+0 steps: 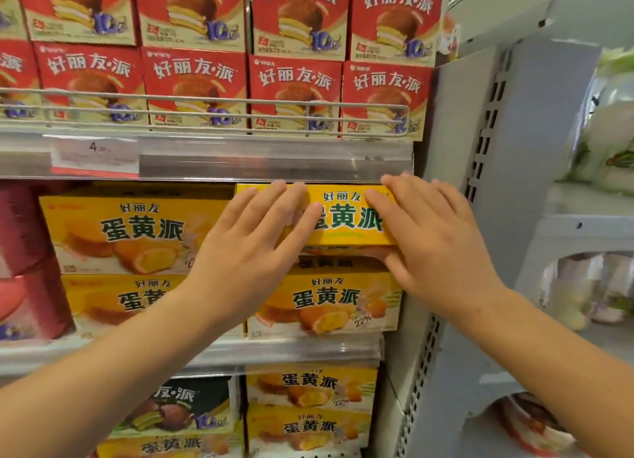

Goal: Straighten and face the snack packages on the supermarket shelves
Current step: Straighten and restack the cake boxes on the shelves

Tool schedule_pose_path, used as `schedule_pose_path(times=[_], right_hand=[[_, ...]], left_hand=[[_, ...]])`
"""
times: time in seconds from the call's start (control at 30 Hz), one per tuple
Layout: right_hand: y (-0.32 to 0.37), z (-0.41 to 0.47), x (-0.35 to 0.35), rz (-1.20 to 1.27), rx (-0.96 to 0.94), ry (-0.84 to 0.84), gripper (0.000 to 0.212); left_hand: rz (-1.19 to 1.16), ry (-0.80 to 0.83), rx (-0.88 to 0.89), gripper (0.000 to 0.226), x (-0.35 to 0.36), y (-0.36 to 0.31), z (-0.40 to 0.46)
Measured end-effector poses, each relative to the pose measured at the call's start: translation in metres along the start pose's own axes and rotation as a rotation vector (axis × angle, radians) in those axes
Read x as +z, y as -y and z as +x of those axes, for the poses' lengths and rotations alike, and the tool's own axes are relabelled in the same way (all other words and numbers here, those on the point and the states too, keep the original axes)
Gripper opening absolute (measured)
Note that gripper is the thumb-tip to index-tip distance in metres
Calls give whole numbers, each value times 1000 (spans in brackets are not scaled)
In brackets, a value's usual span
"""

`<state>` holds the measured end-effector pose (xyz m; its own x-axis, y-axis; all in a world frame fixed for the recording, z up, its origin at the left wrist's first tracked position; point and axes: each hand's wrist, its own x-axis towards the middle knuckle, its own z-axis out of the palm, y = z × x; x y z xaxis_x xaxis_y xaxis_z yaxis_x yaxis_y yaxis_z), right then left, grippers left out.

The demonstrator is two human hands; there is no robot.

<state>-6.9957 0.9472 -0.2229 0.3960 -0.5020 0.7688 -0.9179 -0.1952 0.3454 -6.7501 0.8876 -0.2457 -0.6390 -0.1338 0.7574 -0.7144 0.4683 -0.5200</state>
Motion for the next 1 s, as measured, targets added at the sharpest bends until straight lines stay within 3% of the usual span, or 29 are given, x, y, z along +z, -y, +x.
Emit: schedule_pose_path(times=[0.07,0.27,0.43,0.7,0.87,1.0], right_hand=[[3,-4,7,-5,4,-29,64],[0,-11,21,-35,-44,-90,48],[0,-9,33,7,21,-155,39],[1,22,39,11,153,107,40],[4,38,49,39,225,238,46],[3,25,50,9,185,235,76]], left_hand=[[-10,1,12,43,4,2,-1],[14,-10,15,43,9,-4,-3],[1,24,-25,40,16,-7,6],[38,192,-43,62,21,9,24],[75,355,-122,88,23,8,24],[85,334,-150,96,28,3,22]])
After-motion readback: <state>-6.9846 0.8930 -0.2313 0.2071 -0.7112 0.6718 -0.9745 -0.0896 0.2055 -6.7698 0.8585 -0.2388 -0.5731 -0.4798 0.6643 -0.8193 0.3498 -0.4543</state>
